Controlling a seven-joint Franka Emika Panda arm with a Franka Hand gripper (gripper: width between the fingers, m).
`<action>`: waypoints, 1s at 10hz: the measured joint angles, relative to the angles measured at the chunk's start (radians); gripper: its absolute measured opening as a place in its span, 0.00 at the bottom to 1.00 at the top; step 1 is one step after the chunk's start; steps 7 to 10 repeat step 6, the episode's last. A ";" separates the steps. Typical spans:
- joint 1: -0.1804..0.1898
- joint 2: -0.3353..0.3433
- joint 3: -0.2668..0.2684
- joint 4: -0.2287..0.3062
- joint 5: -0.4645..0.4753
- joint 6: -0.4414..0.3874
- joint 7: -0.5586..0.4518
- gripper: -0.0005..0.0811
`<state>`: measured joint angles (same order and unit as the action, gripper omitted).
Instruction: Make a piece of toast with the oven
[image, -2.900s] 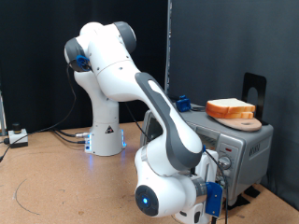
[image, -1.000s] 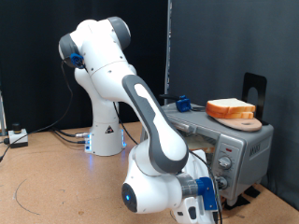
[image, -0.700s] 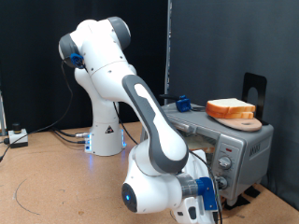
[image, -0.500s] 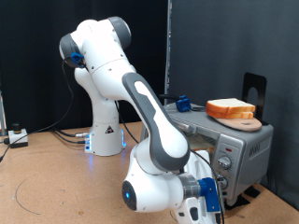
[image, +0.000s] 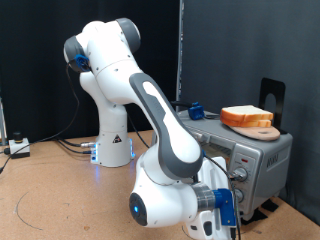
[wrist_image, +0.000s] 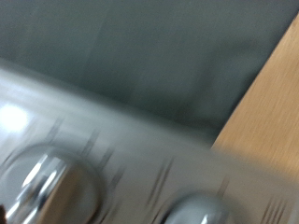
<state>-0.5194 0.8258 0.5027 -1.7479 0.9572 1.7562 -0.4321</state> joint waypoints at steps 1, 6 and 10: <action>-0.002 -0.018 -0.026 0.009 -0.071 -0.069 0.101 0.98; -0.029 -0.098 -0.096 0.067 -0.200 -0.202 0.255 0.99; -0.029 -0.098 -0.096 0.067 -0.200 -0.202 0.255 0.99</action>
